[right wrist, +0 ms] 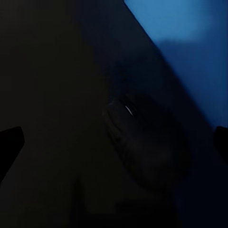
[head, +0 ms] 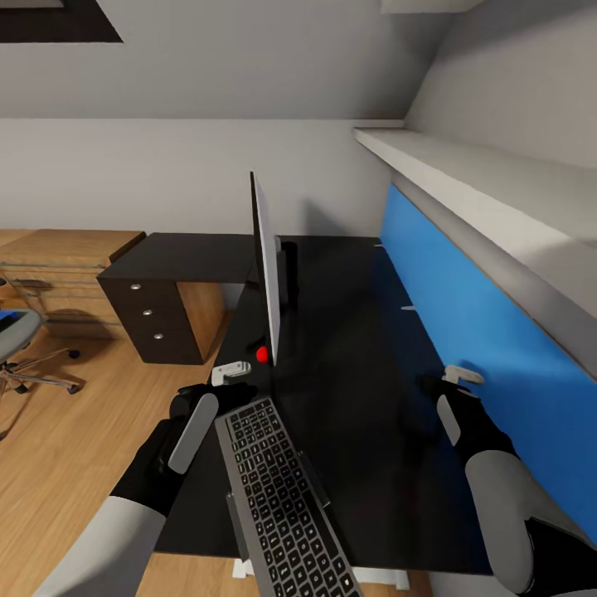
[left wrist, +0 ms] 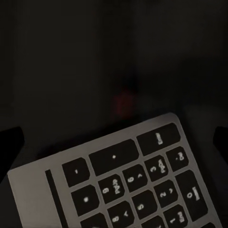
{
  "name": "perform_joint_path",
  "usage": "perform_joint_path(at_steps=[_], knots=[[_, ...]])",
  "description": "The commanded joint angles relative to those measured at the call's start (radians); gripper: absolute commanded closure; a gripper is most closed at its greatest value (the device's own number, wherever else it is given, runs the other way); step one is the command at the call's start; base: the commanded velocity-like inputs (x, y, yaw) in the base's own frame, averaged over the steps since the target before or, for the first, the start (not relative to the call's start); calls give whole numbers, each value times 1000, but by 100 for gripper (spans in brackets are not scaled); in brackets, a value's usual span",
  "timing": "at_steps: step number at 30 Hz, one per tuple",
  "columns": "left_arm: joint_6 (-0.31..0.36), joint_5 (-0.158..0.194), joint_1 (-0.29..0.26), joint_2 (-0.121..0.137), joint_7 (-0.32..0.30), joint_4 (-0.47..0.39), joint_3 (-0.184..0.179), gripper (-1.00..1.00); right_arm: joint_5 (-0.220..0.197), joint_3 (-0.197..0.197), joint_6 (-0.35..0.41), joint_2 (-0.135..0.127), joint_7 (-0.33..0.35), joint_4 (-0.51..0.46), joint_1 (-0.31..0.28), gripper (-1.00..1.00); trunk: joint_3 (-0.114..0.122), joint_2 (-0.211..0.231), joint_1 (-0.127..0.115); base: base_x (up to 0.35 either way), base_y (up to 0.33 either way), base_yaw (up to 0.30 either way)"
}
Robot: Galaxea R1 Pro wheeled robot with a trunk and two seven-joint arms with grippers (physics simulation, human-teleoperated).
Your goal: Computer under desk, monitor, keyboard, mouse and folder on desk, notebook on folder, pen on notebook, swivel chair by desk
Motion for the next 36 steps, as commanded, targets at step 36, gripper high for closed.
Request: perform_joint_path(at_steps=[36], knots=[[2, 10, -1, 1, 11, 0, -1, -100, 3, -2, 4, -2, 0, -1, -1, -100, -41, -1, 0, 1, 0, 0]])
